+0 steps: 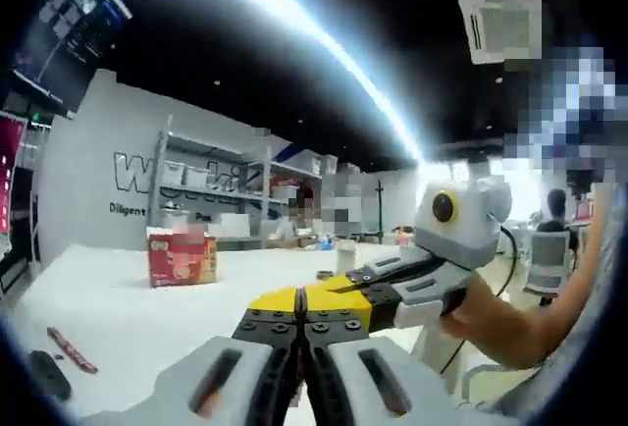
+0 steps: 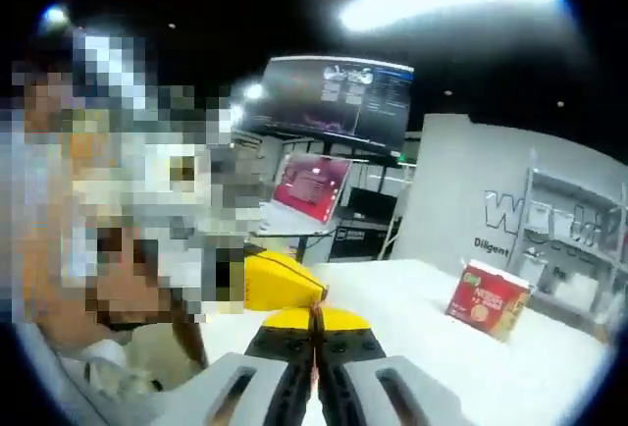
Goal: Tear open the coffee pouch, take out the coffee, and pour the coffee from the pouch into the cup
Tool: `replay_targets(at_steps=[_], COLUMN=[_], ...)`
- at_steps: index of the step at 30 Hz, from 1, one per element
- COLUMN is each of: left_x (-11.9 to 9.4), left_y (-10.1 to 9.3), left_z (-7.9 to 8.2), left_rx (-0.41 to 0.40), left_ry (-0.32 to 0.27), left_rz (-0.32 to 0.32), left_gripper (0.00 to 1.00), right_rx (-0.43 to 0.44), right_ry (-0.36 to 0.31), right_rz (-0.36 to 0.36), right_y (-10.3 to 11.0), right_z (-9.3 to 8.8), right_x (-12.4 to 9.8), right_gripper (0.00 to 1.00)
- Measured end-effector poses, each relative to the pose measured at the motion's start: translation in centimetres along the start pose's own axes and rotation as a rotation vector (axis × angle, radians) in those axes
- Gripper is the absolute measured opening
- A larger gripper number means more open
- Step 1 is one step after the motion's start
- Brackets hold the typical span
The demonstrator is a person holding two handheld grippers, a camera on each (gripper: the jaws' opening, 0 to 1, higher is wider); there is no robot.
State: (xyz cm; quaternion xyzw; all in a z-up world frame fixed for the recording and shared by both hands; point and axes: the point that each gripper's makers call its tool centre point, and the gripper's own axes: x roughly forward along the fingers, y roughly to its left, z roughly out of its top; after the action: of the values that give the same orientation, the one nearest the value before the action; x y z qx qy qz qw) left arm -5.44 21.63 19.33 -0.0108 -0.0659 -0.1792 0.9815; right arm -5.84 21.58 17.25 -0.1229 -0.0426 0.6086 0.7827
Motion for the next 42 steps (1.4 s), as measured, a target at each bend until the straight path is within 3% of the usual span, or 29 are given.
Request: replay_targets(at_steps=[10,21,22,25,28,30,33,42], left_x=[-0.5,-0.6,-0.6,-0.6,-0.8,-0.8,-1.0,-0.7], left_y=[0.1,0.5,0.6,0.6,0.7,-0.2,-0.5,-1.1], left_z=[1.0,0.9,0.9,0.9,1.0,1.7,1.8,1.7], left_rx=[0.095,0.191,0.197,0.112,0.105,0.082,-0.036,-0.081], left_ry=[-0.023,-0.017,-0.016,-0.029,-0.039,-0.069,-0.072,-0.069], left_rz=[0.075,0.160,0.158,0.117,0.111,0.049,-0.029,-0.086], left_gripper=[0.00,0.00,0.00,0.00,0.00,0.01,0.01,0.01], right_rx=[0.043,0.078,0.088,0.101,0.111,0.139,0.127,0.110], right_ry=[-0.065,-0.080,-0.082,-0.094,-0.103,-0.114,-0.126,-0.101], right_rz=[-0.042,-0.032,-0.028,-0.017,-0.006,0.059,0.097,0.126], right_y=[0.0,0.0,0.0,-0.1,0.1,0.8,0.4,0.8], right_z=[1.1,1.0,1.1,1.2,1.4,1.6,1.6,1.1], right_x=[0.1,-0.1,-0.2,-0.3,-0.3,-0.3,-0.6,-0.6], right_gripper=[0.00,0.00,0.00,0.00,0.00,0.01,0.02,0.07])
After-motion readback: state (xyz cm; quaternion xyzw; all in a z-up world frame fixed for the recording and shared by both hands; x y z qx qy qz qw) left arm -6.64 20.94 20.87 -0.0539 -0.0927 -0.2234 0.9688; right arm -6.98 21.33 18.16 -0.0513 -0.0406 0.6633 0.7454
